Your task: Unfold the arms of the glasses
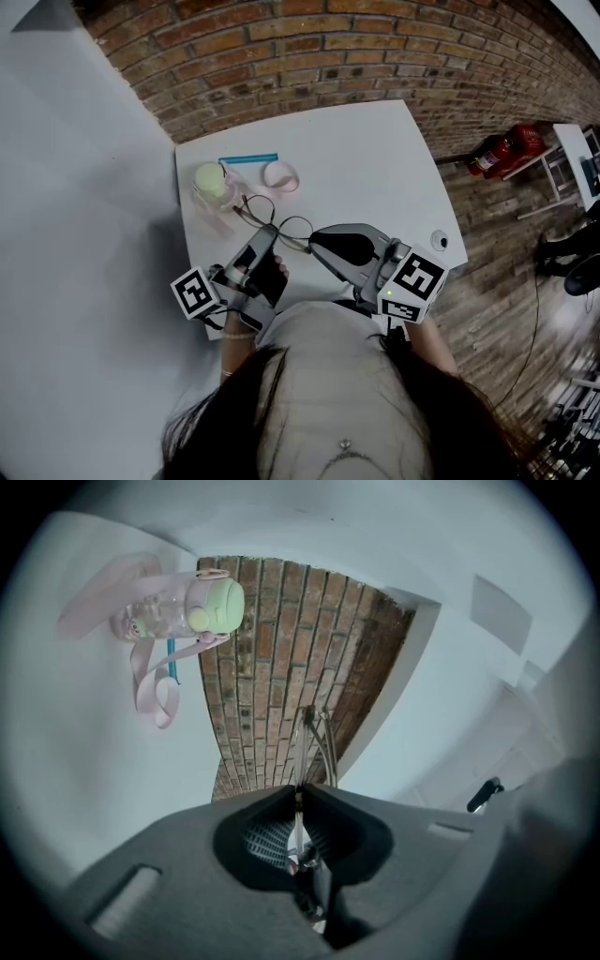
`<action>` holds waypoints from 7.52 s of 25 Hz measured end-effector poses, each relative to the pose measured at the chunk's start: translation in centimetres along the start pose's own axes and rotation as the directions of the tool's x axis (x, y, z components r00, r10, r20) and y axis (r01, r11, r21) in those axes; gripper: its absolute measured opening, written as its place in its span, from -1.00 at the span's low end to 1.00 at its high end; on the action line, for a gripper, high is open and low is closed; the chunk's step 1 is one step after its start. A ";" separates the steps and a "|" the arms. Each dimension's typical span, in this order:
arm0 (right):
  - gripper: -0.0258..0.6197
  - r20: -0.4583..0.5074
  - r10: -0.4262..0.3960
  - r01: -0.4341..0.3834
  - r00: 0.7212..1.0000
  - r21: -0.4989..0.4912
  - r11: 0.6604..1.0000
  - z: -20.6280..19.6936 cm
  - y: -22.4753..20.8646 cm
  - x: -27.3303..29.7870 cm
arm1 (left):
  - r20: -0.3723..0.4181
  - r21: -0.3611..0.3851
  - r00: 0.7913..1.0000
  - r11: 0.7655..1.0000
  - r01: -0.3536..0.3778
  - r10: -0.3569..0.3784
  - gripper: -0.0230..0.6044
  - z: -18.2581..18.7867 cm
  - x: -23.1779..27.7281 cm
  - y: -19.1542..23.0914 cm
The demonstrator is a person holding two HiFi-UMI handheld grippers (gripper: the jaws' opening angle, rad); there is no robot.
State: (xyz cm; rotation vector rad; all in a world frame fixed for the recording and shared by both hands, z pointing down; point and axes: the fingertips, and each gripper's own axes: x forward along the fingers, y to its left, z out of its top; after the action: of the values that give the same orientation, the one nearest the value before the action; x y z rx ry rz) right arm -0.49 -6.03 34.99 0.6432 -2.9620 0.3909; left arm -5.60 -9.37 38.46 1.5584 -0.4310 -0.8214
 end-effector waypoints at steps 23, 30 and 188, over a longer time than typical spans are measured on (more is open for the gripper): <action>-0.72 -0.004 0.003 -0.003 1.000 -0.009 1.000 -0.2 0.0 -0.3 | -0.003 -0.013 0.999 0.999 0.039 -0.040 -0.85 0.0 -0.1 -0.9; -0.76 -0.004 -0.013 0.013 1.000 -0.027 1.000 -0.1 -0.1 -0.2 | -0.014 -0.010 1.000 1.000 0.027 -0.027 -0.85 -0.1 0.0 -0.5; -0.79 0.076 -0.043 0.047 0.996 -0.047 0.998 3.3 -1.4 0.3 | -0.261 0.302 0.915 0.926 -0.224 0.307 -0.85 -4.8 0.4 3.7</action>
State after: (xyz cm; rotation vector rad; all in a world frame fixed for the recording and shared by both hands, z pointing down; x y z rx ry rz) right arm -0.26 -8.21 32.18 0.7334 -3.0104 0.2966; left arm -1.22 -6.89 41.91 1.7917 -0.5304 -0.3084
